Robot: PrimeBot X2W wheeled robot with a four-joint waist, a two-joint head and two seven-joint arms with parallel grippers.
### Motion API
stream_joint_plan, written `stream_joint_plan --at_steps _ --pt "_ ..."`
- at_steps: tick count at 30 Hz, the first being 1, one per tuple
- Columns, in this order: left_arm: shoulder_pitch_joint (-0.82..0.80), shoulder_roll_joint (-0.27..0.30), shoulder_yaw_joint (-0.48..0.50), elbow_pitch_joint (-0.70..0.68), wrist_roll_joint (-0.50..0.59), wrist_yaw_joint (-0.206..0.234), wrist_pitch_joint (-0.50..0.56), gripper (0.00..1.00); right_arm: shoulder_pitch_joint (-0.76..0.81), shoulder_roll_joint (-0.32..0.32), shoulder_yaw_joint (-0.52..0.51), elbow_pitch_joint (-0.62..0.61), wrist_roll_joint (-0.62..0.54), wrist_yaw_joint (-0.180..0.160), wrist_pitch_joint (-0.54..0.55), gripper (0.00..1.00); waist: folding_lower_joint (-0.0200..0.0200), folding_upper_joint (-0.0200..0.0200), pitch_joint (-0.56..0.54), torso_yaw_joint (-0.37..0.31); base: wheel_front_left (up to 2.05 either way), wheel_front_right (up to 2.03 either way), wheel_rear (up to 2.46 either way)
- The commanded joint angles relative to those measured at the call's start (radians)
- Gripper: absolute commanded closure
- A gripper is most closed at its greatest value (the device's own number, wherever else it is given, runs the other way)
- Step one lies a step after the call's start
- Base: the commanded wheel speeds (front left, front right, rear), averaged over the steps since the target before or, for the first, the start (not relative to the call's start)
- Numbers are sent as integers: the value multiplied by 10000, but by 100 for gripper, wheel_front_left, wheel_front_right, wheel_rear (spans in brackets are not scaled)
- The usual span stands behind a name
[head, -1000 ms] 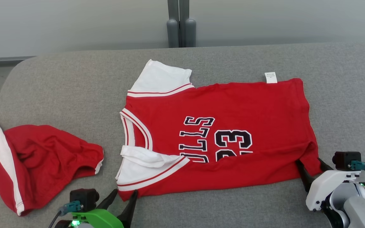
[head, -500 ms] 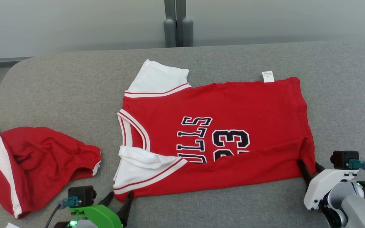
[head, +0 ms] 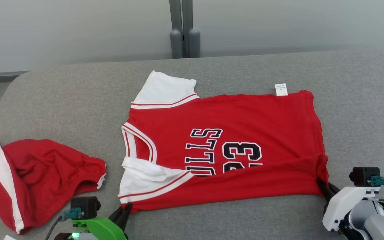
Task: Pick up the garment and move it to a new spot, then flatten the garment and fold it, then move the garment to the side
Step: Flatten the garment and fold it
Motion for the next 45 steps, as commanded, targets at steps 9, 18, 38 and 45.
stream_joint_plan --at_steps 9,18,38,45 --pt "1618 934 25 -1713 -246 614 1232 100 1536 -774 -369 -1193 254 -27 921 100 0 0 -384 -243 0 0 0" --pt "2548 1366 -14 -3229 -451 1111 2332 75 2813 -667 -1222 -2599 86 -24 2770 0 0 0 -354 -295 0 0 0" --pt "-1415 2177 212 -3930 167 342 2699 0 1356 657 -4115 -5180 -1815 -9 2716 0 0 0 936 -587 0 0 0" --pt "-4345 2164 -280 -2547 -310 -168 3379 0 -690 1241 -4363 -4218 -2475 -9 2514 0 0 0 2158 -873 0 0 0"
